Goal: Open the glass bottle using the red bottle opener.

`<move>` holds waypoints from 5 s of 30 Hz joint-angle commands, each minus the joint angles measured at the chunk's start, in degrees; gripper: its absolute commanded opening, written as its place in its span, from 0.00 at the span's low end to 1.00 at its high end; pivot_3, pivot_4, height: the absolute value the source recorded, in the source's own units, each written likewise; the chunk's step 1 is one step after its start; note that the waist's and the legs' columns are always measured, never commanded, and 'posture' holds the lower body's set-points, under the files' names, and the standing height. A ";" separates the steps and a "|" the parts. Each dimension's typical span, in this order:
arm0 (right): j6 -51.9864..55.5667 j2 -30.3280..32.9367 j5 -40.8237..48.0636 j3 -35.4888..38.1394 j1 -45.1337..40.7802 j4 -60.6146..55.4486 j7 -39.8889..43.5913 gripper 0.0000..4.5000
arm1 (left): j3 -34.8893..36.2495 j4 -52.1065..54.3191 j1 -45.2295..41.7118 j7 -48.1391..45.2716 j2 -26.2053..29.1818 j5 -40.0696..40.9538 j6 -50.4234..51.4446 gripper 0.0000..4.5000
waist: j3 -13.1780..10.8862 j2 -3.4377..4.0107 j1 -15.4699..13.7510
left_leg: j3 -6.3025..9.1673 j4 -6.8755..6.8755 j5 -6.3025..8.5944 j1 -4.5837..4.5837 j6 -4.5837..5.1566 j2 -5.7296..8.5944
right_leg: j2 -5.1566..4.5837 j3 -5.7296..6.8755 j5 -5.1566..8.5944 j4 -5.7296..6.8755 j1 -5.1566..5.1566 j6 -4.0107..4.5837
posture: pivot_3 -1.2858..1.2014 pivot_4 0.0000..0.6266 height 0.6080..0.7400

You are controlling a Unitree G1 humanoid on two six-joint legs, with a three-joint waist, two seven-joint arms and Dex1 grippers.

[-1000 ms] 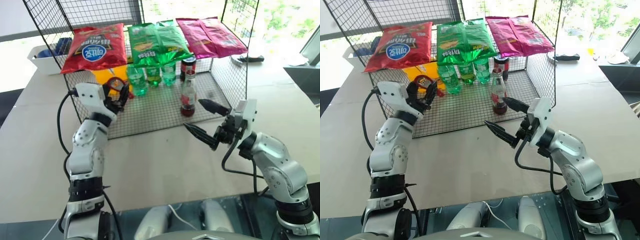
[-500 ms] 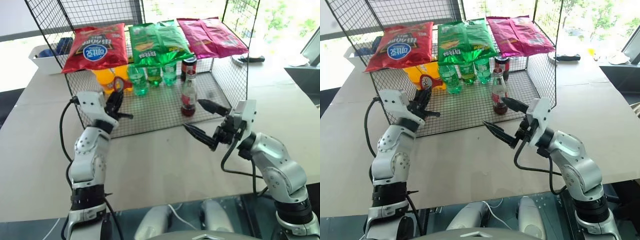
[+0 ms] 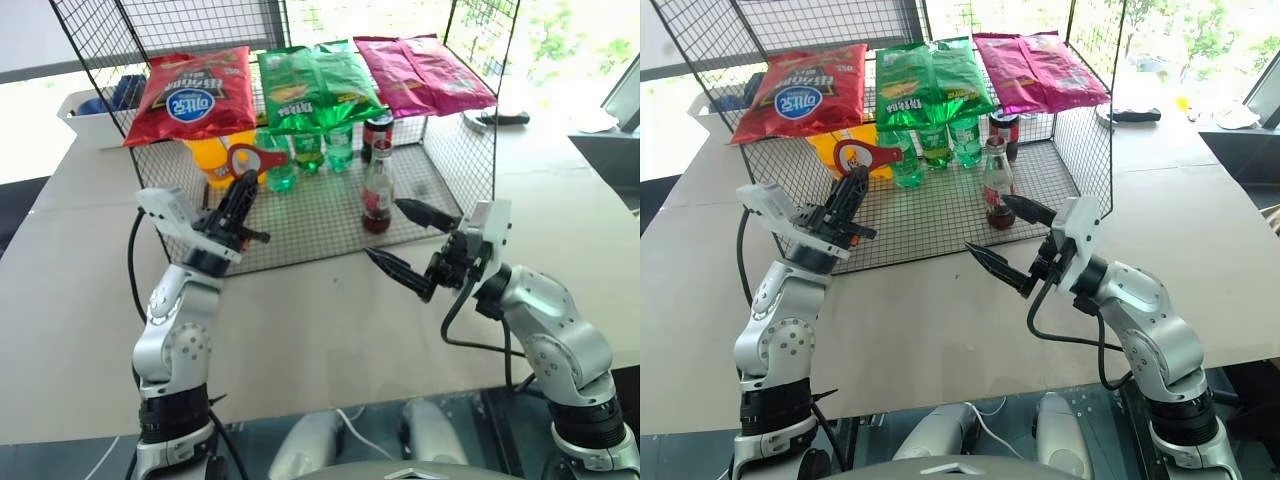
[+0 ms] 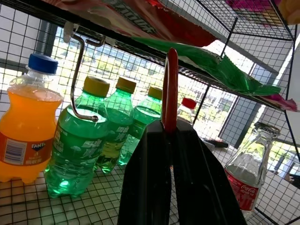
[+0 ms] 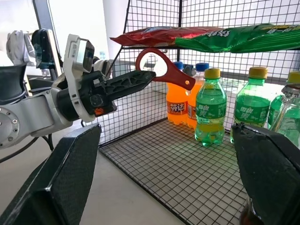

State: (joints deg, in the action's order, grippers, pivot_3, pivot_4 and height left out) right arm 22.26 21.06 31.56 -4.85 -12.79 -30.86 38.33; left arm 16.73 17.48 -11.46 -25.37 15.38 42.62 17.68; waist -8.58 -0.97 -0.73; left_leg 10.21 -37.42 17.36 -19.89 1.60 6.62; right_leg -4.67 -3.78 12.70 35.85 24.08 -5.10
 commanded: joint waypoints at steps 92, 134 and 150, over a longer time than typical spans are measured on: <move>-2.40 -2.46 -14.07 9.69 -4.64 8.00 -20.12 0.00 | -17.40 -55.10 -34.39 -17.50 -9.68 -28.10 -24.98 1.00 | -0.01 -0.04 0.01 | 0.01 -0.11 -0.01 -0.21 0.03 0.16 | -0.11 -0.02 -0.02 0.03 0.20 -0.01 | 0.52 0.24 1.00; -7.10 -7.16 -20.05 3.43 -5.43 10.34 -19.54 0.00 | -16.59 7.43 2.18 -12.78 3.91 -15.22 7.61 0.62 | 0.03 0.00 1.50 | 0.00 -0.79 -0.01 -0.77 0.02 0.17 | -0.05 -0.05 -0.06 0.61 0.69 0.03 | 0.52 0.24 1.00; -7.86 -7.84 -20.17 2.57 -7.86 13.07 -17.16 0.00 | -17.04 5.32 7.67 -11.39 1.65 -20.31 -5.32 0.94 | 0.04 0.00 1.33 | -0.03 -0.83 -0.01 -0.81 0.01 0.17 | -0.05 -0.04 -0.10 0.57 0.70 0.07 | 0.52 0.24 1.00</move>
State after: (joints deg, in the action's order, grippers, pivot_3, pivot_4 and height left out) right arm 15.89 13.23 11.20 -2.39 -19.53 -16.84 20.88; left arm -0.53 21.10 -4.12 -36.29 17.07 21.90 14.49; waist -8.54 -0.97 0.60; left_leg 10.17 -38.25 17.35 -20.69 1.60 6.79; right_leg -4.72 -3.83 12.59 36.43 24.78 -5.03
